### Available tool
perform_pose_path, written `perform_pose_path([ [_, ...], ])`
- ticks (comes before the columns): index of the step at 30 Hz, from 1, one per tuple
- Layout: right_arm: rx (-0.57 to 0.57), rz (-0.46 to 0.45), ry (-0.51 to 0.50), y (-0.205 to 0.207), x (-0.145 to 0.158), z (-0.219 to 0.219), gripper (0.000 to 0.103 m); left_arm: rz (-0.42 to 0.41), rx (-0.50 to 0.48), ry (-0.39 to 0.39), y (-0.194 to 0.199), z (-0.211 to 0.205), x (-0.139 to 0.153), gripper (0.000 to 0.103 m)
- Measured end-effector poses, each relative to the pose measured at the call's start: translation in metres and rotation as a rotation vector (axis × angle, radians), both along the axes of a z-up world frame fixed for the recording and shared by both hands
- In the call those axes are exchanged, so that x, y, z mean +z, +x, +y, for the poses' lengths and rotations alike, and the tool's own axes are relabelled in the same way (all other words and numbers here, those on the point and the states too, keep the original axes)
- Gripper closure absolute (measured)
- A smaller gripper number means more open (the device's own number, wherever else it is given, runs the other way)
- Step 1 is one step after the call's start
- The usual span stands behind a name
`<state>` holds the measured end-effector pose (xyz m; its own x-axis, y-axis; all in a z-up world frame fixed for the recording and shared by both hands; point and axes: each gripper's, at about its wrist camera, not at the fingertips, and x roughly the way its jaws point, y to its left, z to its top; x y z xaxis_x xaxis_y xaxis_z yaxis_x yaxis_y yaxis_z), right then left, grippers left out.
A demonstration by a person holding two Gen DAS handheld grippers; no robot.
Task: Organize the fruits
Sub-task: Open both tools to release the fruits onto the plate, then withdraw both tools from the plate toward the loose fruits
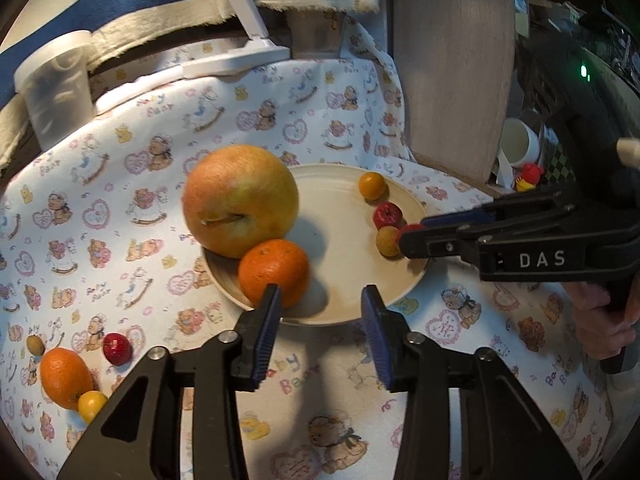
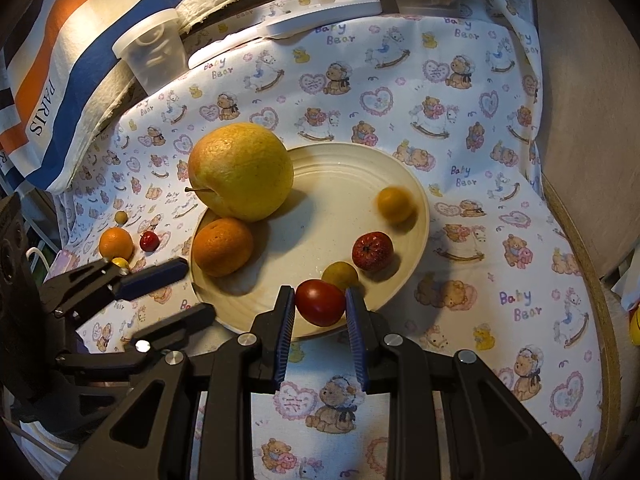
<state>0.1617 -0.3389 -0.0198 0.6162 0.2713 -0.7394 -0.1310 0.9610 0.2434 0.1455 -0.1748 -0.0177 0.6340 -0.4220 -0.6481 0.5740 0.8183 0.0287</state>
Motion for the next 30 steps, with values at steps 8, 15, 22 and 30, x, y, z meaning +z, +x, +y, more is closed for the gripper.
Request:
perform_pose_path([
  [8, -0.001, -0.001, 0.000, 0.000, 0.000, 0.000, 0.076, -0.046, 0.060, -0.038, 0.002, 0.021, 0.016, 0.042],
  [15, -0.011, -0.015, 0.000, -0.001, 0.001, -0.001, 0.067, -0.108, 0.095, -0.015, -0.002, 0.034, 0.027, 0.036],
  [22, -0.041, -0.097, -0.035, -0.008, 0.011, 0.001, 0.056, -0.198, 0.199, -0.073, -0.018, 0.068, 0.048, 0.010],
  [30, -0.085, -0.167, -0.065, -0.012, 0.018, 0.002, 0.053, -0.313, 0.314, -0.069, -0.039, 0.121, 0.059, 0.000],
])
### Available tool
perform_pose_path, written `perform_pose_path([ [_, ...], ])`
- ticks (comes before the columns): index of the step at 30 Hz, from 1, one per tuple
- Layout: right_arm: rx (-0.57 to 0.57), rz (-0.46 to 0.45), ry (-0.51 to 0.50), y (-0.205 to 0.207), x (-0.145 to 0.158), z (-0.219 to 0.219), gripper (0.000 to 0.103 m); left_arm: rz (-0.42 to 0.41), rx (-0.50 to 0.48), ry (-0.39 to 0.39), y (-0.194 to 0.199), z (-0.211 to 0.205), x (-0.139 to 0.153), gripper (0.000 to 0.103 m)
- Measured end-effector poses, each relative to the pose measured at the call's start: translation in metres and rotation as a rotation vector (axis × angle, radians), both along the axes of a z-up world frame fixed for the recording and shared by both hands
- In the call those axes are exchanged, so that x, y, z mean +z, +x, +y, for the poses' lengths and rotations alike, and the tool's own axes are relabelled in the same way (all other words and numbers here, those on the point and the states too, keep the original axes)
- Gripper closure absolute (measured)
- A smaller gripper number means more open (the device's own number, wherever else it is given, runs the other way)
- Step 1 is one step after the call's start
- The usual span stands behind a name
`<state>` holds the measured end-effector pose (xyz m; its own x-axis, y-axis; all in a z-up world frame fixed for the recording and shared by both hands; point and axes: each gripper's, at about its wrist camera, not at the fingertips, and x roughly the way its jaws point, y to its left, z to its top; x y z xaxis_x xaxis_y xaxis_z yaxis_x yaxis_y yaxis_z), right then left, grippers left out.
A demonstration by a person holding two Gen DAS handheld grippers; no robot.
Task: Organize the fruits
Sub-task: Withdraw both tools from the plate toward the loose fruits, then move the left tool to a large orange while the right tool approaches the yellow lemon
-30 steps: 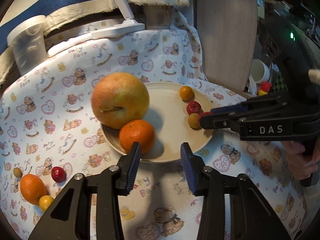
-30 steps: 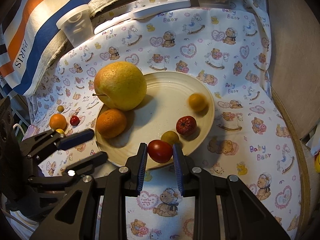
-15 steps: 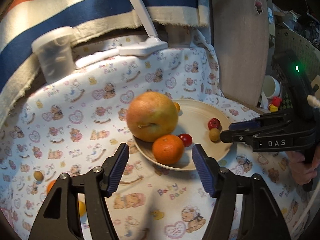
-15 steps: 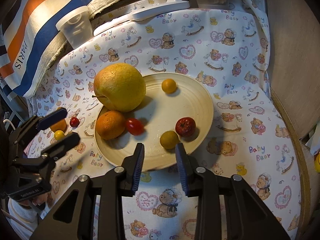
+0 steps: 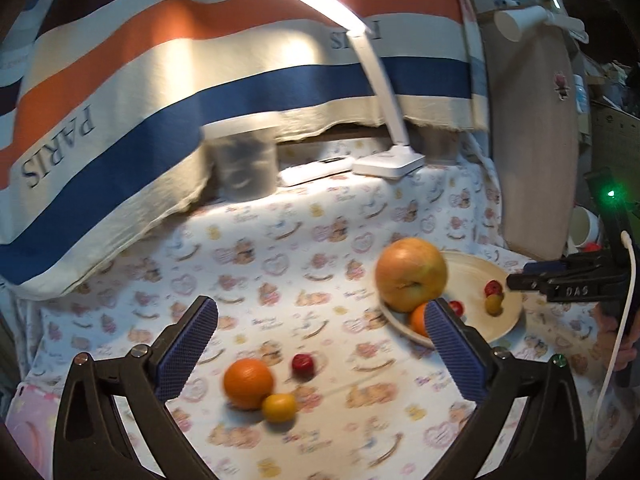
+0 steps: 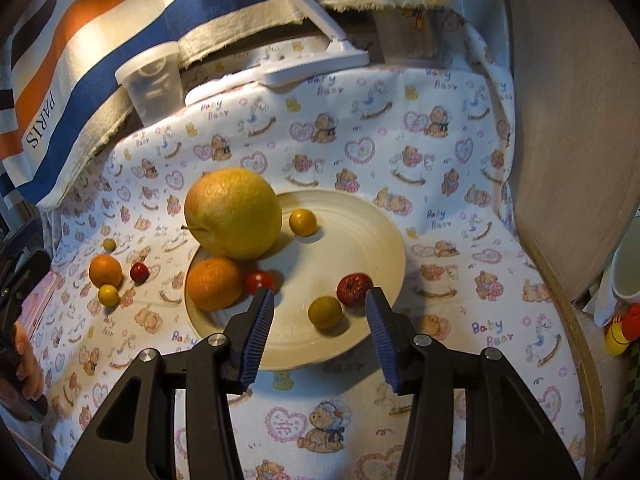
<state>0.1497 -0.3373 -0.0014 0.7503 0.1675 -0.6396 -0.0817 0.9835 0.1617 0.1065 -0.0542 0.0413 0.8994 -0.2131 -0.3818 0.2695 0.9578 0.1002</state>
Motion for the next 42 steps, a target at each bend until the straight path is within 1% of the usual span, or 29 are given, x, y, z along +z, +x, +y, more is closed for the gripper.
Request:
perform_pose_path([
  [2, -0.013, -0.033, -0.020, -0.003, 0.003, 0.001, 0.052, 0.000, 0.011, -0.041, -0.003, 0.014, 0.002, 0.000],
  [4, -0.022, -0.065, -0.041, -0.005, 0.005, 0.004, 0.050, -0.005, 0.035, -0.091, -0.004, 0.028, 0.004, 0.000],
  [5, -0.023, -0.081, -0.048, -0.007, 0.007, 0.006, 0.047, -0.002, 0.049, -0.101, -0.003, 0.031, 0.006, 0.000],
  [7, -0.009, -0.116, -0.058, -0.010, 0.010, 0.010, 0.042, -0.005, 0.074, -0.106, -0.002, 0.040, 0.009, 0.000],
  [9, 0.004, -0.140, -0.065, -0.013, 0.013, 0.015, 0.041, -0.016, 0.107, -0.102, -0.001, 0.047, 0.010, 0.000],
  [11, 0.013, -0.169, -0.064, -0.017, 0.016, 0.020, 0.041, -0.007, 0.119, -0.116, 0.000, 0.056, 0.010, 0.000],
  [14, -0.011, -0.235, -0.048, -0.024, 0.024, 0.026, 0.040, 0.016, 0.147, -0.122, 0.004, 0.065, 0.011, 0.000],
  [17, -0.006, -0.266, -0.058, -0.029, 0.034, 0.036, 0.037, 0.005, 0.182, -0.131, 0.002, 0.076, 0.016, 0.000],
  [19, 0.008, -0.278, -0.071, -0.031, 0.041, 0.044, 0.028, 0.003, 0.193, -0.165, -0.001, 0.085, 0.019, 0.000],
  [23, 0.046, -0.296, -0.078, -0.033, 0.056, 0.064, 0.023, 0.016, 0.217, -0.215, 0.001, 0.098, 0.020, 0.000],
  [24, 0.061, -0.296, -0.068, -0.032, 0.059, 0.070, 0.018, 0.018, 0.226, -0.217, 0.002, 0.099, 0.020, 0.000],
  [26, 0.094, -0.295, -0.043, -0.030, 0.065, 0.082, 0.014, 0.017, 0.252, -0.213, 0.005, 0.102, 0.016, 0.000],
  [31, 0.172, -0.260, -0.015, -0.015, 0.065, 0.120, 0.013, 0.052, 0.306, -0.204, 0.018, 0.113, 0.004, 0.000],
  [37, 0.256, -0.164, 0.019, 0.005, 0.042, 0.160, 0.013, 0.068, 0.329, -0.232, 0.020, 0.125, 0.002, 0.000],
  [38, 0.272, -0.140, 0.027, 0.009, 0.037, 0.166, 0.013, 0.072, 0.330, -0.241, 0.020, 0.127, 0.001, 0.000],
  [40, 0.309, -0.081, 0.051, 0.017, 0.026, 0.177, 0.020, 0.080, 0.333, -0.257, 0.020, 0.130, 0.001, 0.000],
  [42, 0.337, -0.029, 0.072, 0.025, 0.015, 0.187, 0.023, 0.091, 0.343, -0.263, 0.022, 0.132, 0.000, 0.000],
])
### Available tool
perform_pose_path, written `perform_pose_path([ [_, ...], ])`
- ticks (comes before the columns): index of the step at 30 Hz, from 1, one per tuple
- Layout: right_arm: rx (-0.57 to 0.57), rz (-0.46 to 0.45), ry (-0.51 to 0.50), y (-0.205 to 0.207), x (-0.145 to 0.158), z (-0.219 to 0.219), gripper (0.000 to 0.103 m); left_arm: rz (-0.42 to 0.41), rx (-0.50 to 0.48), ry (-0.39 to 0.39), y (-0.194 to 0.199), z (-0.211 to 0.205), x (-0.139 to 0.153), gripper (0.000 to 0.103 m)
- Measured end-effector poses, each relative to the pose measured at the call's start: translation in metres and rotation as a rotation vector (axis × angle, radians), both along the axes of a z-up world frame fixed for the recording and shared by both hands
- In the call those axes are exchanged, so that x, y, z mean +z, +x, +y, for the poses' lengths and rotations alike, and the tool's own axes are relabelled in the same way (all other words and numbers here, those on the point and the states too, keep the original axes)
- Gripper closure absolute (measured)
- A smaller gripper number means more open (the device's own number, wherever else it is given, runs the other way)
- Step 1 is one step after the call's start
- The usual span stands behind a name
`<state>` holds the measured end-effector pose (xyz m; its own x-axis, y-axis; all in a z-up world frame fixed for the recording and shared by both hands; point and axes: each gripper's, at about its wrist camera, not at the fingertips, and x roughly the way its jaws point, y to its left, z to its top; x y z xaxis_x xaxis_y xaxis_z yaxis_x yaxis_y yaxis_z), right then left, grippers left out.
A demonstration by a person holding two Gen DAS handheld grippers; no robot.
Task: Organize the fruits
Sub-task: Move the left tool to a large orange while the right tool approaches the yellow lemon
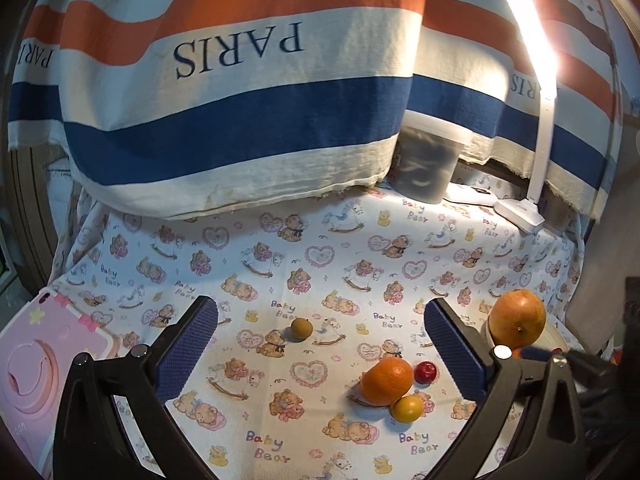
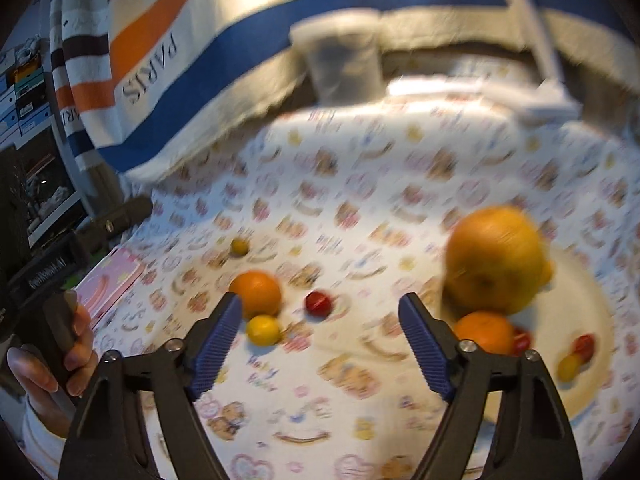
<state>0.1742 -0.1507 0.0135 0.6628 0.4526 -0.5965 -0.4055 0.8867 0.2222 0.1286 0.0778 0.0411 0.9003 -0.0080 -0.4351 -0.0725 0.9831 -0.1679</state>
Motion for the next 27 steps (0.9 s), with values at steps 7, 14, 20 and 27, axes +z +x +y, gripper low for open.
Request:
perform_pose_path([
  [7, 0.052, 0.119, 0.001, 0.021, -0.024, 0.024, 0.047, 0.043, 0.013, 0.008, 0.006, -0.001, -0.008, 0.000],
  [14, 0.093, 0.161, -0.041, 0.019, -0.036, 0.048, 0.058, 0.098, 0.032, -0.023, 0.013, 0.005, -0.016, 0.000],
  [20, 0.114, 0.162, -0.096, 0.022, -0.040, 0.070, 0.064, 0.115, 0.047, -0.052, 0.015, 0.012, -0.019, 0.000],
  [27, 0.116, 0.150, -0.117, 0.024, -0.048, 0.077, 0.065, 0.122, 0.040, -0.060, 0.016, 0.010, -0.020, 0.000],
])
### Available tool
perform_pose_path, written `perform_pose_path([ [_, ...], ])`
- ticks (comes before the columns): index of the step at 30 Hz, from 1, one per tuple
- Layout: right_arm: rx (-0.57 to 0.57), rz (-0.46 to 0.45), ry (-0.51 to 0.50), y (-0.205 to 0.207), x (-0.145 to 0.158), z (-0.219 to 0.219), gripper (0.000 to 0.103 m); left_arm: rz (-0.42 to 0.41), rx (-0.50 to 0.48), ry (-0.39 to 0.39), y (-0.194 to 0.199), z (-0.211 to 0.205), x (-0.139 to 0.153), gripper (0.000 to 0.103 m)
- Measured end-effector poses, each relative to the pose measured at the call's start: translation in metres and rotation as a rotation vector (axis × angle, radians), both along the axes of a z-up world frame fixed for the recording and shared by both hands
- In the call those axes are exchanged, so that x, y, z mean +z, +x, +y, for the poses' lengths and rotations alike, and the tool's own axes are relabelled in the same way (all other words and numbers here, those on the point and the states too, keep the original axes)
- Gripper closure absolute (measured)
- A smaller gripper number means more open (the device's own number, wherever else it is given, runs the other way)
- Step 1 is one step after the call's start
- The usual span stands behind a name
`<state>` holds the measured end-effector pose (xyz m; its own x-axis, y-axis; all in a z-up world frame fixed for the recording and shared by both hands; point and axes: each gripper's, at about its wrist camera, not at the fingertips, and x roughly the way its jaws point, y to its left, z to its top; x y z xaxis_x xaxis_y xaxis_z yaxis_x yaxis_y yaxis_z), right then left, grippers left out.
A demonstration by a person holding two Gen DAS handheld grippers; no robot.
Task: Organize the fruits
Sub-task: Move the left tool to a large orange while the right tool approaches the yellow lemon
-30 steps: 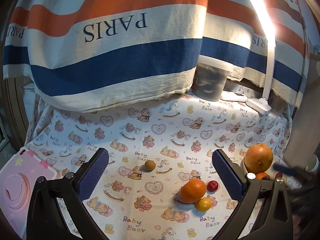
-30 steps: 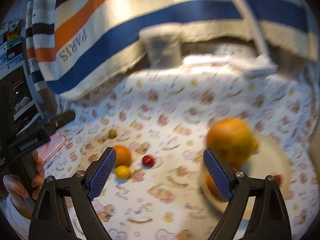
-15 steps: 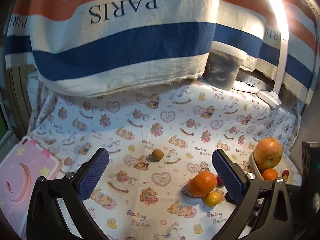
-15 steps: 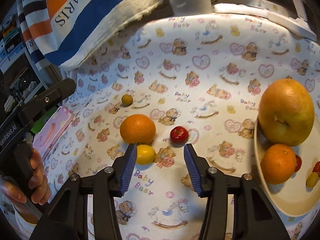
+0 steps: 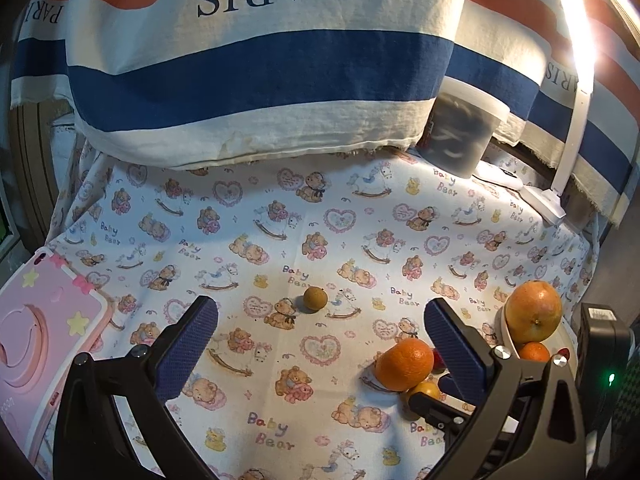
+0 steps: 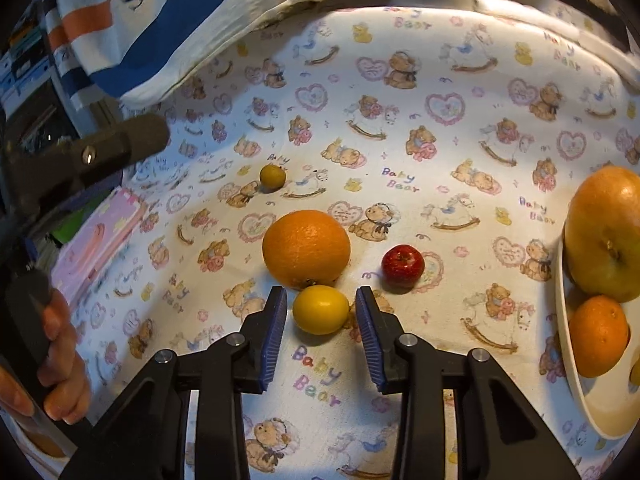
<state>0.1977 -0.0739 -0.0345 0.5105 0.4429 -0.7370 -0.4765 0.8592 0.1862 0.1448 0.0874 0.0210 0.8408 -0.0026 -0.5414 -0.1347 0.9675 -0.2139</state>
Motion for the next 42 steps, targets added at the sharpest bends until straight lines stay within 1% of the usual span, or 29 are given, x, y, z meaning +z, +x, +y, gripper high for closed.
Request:
perform_pose_path([
  [2, 0.005, -0.006, -0.006, -0.001, -0.002, 0.003, 0.065, 0.000, 0.001, 0.003, 0.000, 0.000, 0.000, 0.000],
  [6, -0.010, -0.007, -0.022, 0.001, -0.006, 0.002, 0.066, 0.012, -0.009, -0.016, 0.002, 0.001, -0.003, 0.000],
  [7, -0.008, -0.014, -0.027, 0.001, -0.006, 0.002, 0.070, 0.017, -0.012, -0.025, 0.003, 0.002, -0.004, 0.000],
  [9, -0.002, -0.011, -0.023, 0.001, -0.007, 0.001, 0.071, 0.027, -0.016, -0.033, 0.004, 0.002, -0.007, 0.000],
  [11, 0.002, -0.009, -0.028, 0.000, -0.007, 0.000, 0.071, 0.032, -0.019, -0.026, 0.005, 0.001, -0.008, 0.000],
  [14, -0.003, -0.029, -0.024, -0.006, 0.001, -0.009, 0.072, 0.030, -0.032, -0.008, 0.007, -0.004, -0.010, 0.000],
  [20, -0.079, -0.078, 0.018, -0.015, 0.020, -0.056, 0.072, 0.058, -0.094, -0.034, 0.015, -0.015, -0.020, 0.000],
  [23, -0.138, -0.110, 0.031, -0.017, 0.024, -0.083, 0.072, 0.111, -0.136, -0.080, 0.025, -0.022, -0.033, 0.001],
  [25, -0.173, -0.125, 0.033, -0.016, 0.025, -0.098, 0.072, 0.142, -0.164, -0.116, 0.033, -0.026, -0.041, 0.003],
  [27, -0.207, -0.141, 0.038, -0.015, 0.025, -0.110, 0.072, 0.163, -0.176, -0.139, 0.038, -0.029, -0.046, 0.007],
  [31, -0.244, -0.136, 0.080, -0.009, 0.028, -0.126, 0.072, 0.203, -0.229, -0.163, 0.045, -0.039, -0.056, 0.010],
  [33, -0.247, -0.141, 0.090, -0.010, 0.031, -0.129, 0.072, 0.217, -0.253, -0.169, 0.047, -0.045, -0.060, 0.013],
  [35, -0.247, -0.148, 0.096, -0.013, 0.033, -0.130, 0.072, 0.223, -0.275, -0.164, 0.049, -0.049, -0.062, 0.014],
  [38, -0.244, -0.155, 0.109, -0.016, 0.037, -0.131, 0.072, 0.205, -0.283, -0.110, 0.050, -0.057, -0.061, 0.014],
  [40, -0.240, -0.154, 0.124, -0.020, 0.039, -0.131, 0.072, 0.216, -0.280, -0.085, 0.051, -0.061, -0.063, 0.014],
  [41, -0.238, -0.156, 0.127, -0.021, 0.040, -0.130, 0.072, 0.228, -0.290, -0.084, 0.052, -0.063, -0.065, 0.017],
  [42, -0.234, -0.160, 0.130, -0.023, 0.041, -0.130, 0.072, 0.234, -0.295, -0.083, 0.053, -0.065, -0.066, 0.022],
])
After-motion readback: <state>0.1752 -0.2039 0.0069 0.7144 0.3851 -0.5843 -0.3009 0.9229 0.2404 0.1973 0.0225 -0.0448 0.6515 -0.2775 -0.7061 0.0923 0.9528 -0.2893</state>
